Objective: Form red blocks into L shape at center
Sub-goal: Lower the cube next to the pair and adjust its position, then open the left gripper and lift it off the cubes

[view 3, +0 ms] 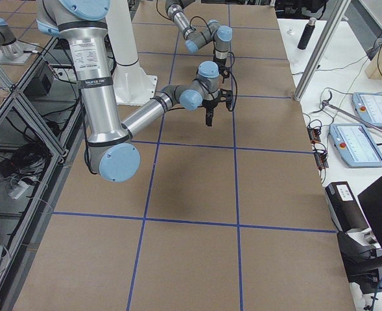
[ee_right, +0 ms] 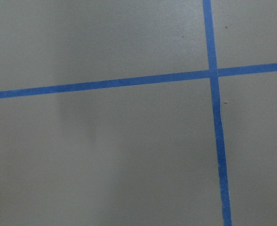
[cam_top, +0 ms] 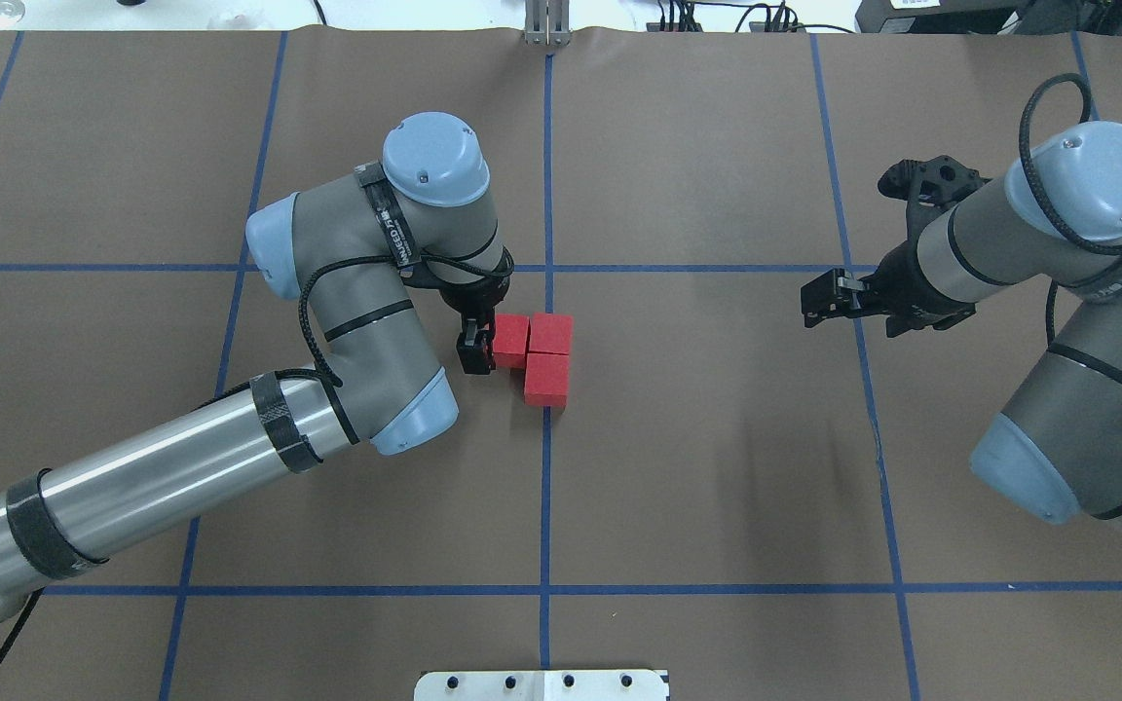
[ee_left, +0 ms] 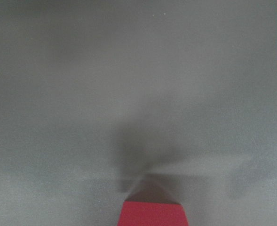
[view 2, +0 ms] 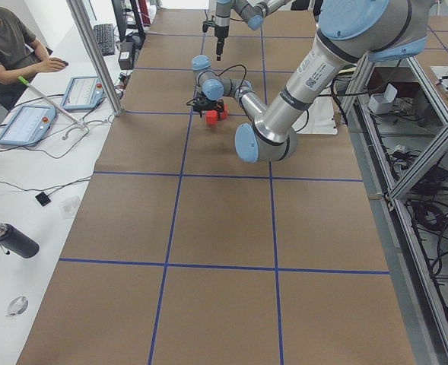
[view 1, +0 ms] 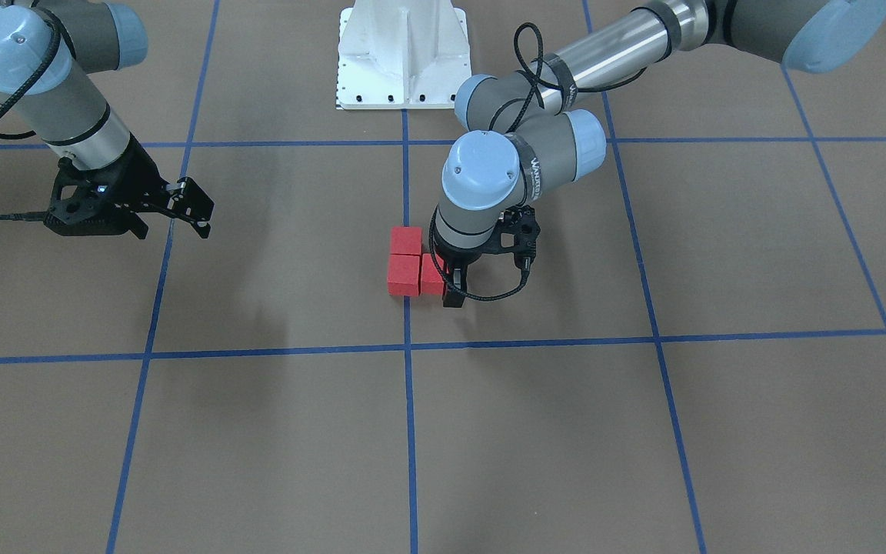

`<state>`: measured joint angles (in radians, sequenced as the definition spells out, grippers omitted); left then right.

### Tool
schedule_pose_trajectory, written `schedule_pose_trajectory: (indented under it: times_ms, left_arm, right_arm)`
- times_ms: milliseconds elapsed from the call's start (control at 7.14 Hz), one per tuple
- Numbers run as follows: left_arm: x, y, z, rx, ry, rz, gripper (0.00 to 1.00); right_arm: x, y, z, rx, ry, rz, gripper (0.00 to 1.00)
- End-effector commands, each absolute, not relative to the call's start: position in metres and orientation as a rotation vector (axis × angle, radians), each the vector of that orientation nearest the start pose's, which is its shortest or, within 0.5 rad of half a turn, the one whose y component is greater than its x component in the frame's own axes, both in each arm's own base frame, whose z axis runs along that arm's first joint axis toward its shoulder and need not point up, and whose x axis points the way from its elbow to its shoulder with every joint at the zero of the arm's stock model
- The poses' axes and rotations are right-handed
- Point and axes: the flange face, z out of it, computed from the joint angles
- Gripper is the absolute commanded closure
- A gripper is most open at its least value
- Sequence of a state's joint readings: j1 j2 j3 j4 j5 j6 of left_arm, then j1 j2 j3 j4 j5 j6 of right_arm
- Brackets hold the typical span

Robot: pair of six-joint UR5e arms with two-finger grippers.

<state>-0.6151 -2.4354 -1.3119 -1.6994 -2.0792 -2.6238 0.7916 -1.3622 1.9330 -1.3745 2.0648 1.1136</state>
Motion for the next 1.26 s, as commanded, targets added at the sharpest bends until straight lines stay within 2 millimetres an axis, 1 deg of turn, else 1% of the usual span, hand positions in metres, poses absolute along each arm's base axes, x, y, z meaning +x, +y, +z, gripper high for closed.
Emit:
schedule_pose_trajectory:
  times_ms: [0, 140, 280, 420, 701, 841, 1121]
  left_arm:
    - [0.579, -0.517, 0.207, -0.688, 0.668, -1.359, 0.0]
    - [0.571, -0.517, 0.199, -0.688, 0.685, -1.358, 0.0]
    - [0.563, -0.511, 0.216, -0.687, 0.673, -1.364, 0.0]
    - [0.552, -0.502, 0.227, -0.687, 0.675, -1.361, 0.0]
    - [0.562, -0.493, 0.237, -0.688, 0.653, -1.353, 0.0]
    - [0.578, -0.476, 0.238, -0.693, 0.637, -1.327, 0.0]
    - [0.58, -0.473, 0.237, -0.696, 0.636, -1.321, 0.0]
  right_arm:
    - [-0.325, -0.452, 0.359, 0.061, -0.885, 0.124, 0.0]
    - [-0.325, -0.452, 0.359, 0.061, -0.885, 0.124, 0.0]
    - [-0.324, -0.452, 0.358, 0.062, -0.886, 0.123, 0.0]
    - [-0.324, -0.452, 0.358, 0.063, -0.887, 0.123, 0.0]
    - [-0.324, -0.451, 0.356, 0.064, -0.89, 0.123, 0.0]
    - [-0.324, -0.452, 0.358, 0.062, -0.886, 0.123, 0.0]
    - [-0.325, -0.452, 0.359, 0.062, -0.886, 0.123, 0.0]
